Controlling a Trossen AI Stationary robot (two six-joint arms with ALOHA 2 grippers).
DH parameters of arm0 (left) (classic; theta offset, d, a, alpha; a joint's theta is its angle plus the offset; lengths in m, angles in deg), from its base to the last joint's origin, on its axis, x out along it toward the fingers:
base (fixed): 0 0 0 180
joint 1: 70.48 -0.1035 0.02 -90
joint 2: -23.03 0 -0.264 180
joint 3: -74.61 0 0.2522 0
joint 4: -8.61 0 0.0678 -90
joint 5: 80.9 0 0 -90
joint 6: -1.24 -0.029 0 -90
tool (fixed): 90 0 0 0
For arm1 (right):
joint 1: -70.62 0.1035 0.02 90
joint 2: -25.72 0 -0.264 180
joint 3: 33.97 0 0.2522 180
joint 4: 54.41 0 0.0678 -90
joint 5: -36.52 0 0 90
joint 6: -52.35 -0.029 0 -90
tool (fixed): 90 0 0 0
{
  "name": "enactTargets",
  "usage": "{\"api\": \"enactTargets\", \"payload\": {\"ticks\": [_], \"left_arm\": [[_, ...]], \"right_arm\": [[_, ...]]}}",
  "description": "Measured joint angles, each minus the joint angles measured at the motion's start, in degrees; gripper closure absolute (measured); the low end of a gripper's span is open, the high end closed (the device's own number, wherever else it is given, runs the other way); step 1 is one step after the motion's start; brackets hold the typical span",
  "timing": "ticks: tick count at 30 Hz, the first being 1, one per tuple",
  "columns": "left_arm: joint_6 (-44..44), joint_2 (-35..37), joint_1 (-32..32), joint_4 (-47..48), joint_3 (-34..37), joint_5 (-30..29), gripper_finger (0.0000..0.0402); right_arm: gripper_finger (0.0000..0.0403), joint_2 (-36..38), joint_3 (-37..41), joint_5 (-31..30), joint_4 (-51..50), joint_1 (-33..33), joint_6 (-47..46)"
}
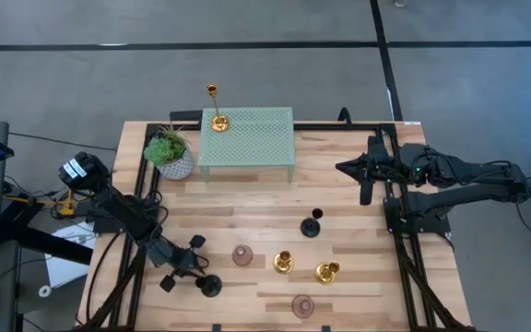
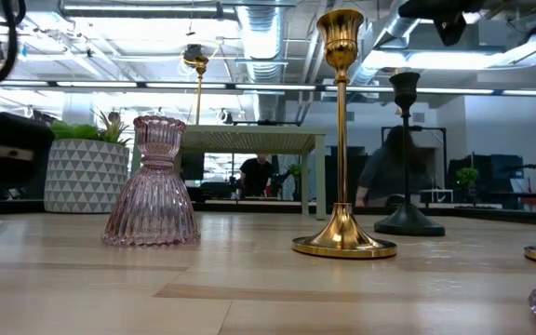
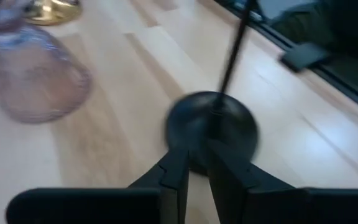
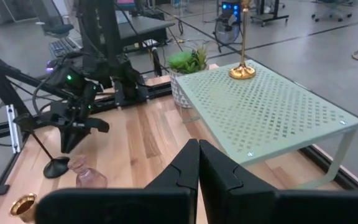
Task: Pick & Place candle stick holders
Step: Put the bottom left black candle holder on the shelf
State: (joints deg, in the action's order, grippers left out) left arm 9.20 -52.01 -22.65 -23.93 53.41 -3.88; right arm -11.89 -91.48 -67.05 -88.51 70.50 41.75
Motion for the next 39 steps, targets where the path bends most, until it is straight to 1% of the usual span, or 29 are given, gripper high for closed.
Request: {"api": "enactTargets", "payload": {"ticks": [3,9,13,17,20,30,39], "left_arm": [[0.53,0.0,-0.2,-0.03,0.0,-0.85,0.0328],[5.86,0.0,-0.59,-0.07,0.0,-0.35,0.0277],[6.02,0.0,-0.6,-1.1,0.0,1.35,0.0243],[6.0,0.0,-0.59,-4.45,0.02,2.03,0.0223],[5.58,0.0,-0.59,-6.86,0.0,2.0,0.022],[4.3,0.0,-0.6,-6.48,-1.6,0.62,0.0233],[4.5,-0.02,-0.6,-6.45,-1.61,0.56,0.0234]], "right_arm": [[0.0403,-0.13,0.0,-0.01,-0.21,0.0,0.02],[0.0403,-0.28,0.0,-0.01,-0.13,0.0,0.02],[0.0403,-0.28,0.0,-0.01,-0.17,0.0,0.02],[0.0403,-0.28,0.0,-0.02,-0.17,0.0,0.02],[0.0403,-0.28,0.0,-0.02,-0.17,0.0,0.02],[0.0403,-0.26,0.0,-0.01,-0.19,0.0,0.04],[0.0403,-0.28,0.0,-0.03,-0.19,0.0,0.45]]}}
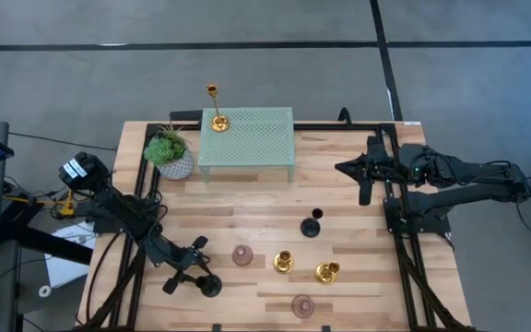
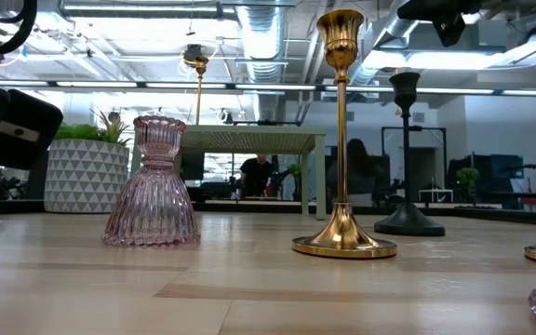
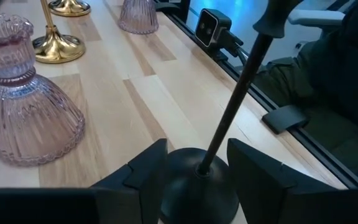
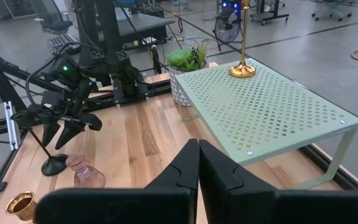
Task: Pick & Place candle stick holders
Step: Put the bottom left black candle holder on the shelf
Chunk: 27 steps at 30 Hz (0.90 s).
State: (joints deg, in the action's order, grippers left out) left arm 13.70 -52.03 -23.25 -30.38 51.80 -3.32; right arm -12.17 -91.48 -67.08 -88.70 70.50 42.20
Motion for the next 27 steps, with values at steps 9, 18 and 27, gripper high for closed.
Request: {"api": "enactTargets", "payload": {"ticks": [9,18,27], "left_arm": [[2.99,-4.11,-0.01,0.0,-0.97,0.02,0.0234],[2.94,-13.0,0.38,-0.36,-6.72,2.09,0.0234],[3.25,-11.64,0.38,-0.74,-6.9,2.79,0.0239]], "right_arm": [[0.0403,0.0,0.0,0.0,-0.01,0.0,0.04],[0.0403,0.02,0.0,0.0,-0.13,0.0,0.07],[0.0403,0.0,0.0,0.0,-0.26,0.02,0.07]]}}
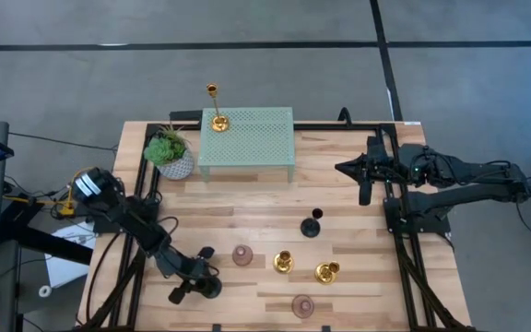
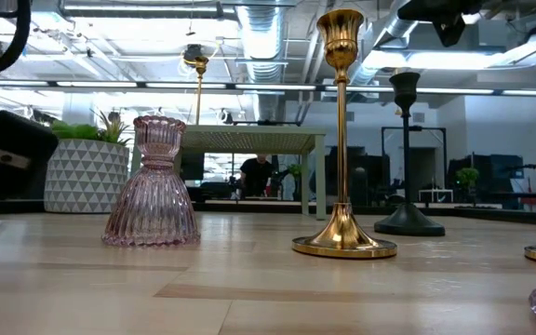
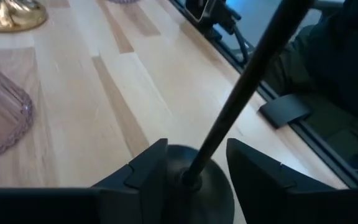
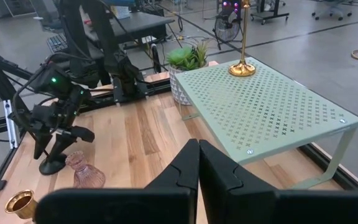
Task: Pick & Place candle stick holders
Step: Put the bottom left black candle holder on the shelf
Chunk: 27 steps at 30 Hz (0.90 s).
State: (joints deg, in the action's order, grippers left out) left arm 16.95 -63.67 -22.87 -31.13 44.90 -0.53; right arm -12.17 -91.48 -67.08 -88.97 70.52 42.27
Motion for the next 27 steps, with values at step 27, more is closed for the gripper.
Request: {"api": "enactTargets", "payload": {"ticks": [27], "left_arm": [[8.99,1.3,-0.15,-0.5,-0.02,-4.92,0.0384]], "right_arm": [[0.0403,0.02,0.02,0.01,-0.17,0.0,0.13]]}}
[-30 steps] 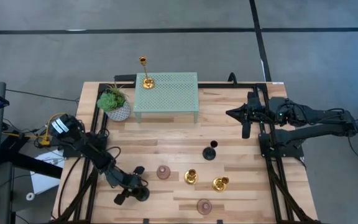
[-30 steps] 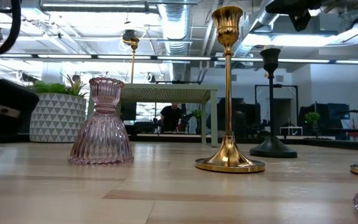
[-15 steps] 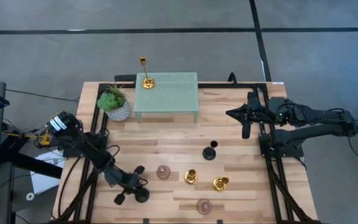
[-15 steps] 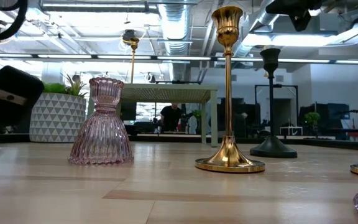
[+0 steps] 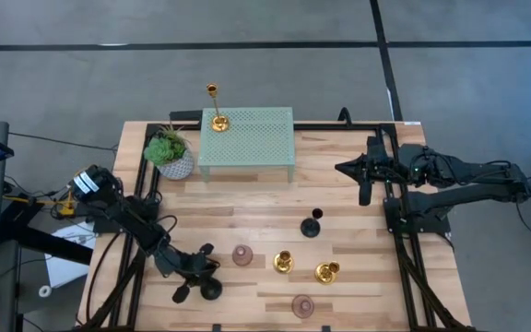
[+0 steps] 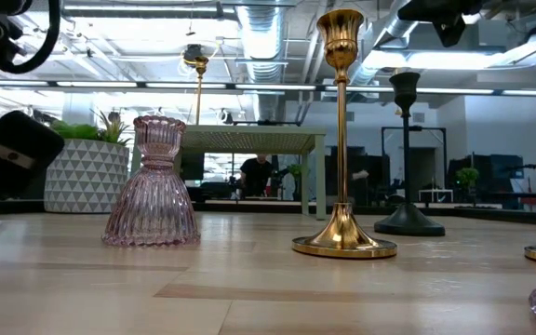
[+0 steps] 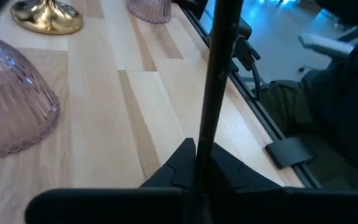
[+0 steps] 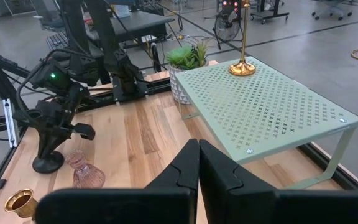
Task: Pick & Place candle stick holders
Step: Put the bottom left black candle holder on the shelf
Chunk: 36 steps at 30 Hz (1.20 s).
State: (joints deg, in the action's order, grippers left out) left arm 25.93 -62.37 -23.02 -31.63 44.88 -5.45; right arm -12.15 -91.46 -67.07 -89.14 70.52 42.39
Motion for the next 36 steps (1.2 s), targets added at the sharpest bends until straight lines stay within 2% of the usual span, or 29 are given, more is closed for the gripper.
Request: {"api": "enactTargets", "payload": {"ticks": [6,9,15,23,26,31,36], "left_arm": [[-3.67,4.25,-0.05,1.98,0.16,-0.82,0.0389],[-2.91,8.16,0.0,6.96,0.13,-1.29,0.0389],[1.12,16.3,-0.02,19.54,0.14,-6.91,0.0389],[-2.62,26.62,-0.93,22.76,0.13,-11.5,0.0389],[-3.22,29.82,-3.05,25.67,-0.01,-13.91,0.0389],[-3.06,33.37,-9.51,36.08,-3.27,-16.12,0.0389],[-9.32,33.81,-16.41,41.72,-8.81,-16.21,0.0389]], "right_arm": [[0.0403,-0.02,0.0,0.01,0.0,0.0,0.01],[0.0403,0.0,0.0,0.01,0.0,0.0,0.01],[0.0403,-0.04,0.0,0.01,0.0,0.0,0.0],[0.0403,-2.73,0.04,0.01,0.66,-0.02,-0.03],[0.0403,-4.85,0.04,0.05,2.45,-0.01,-0.04],[0.0403,-8.49,0.04,0.55,8.27,0.02,1.9],[0.0403,-12.36,0.04,7.46,15.38,0.07,3.07]]}}
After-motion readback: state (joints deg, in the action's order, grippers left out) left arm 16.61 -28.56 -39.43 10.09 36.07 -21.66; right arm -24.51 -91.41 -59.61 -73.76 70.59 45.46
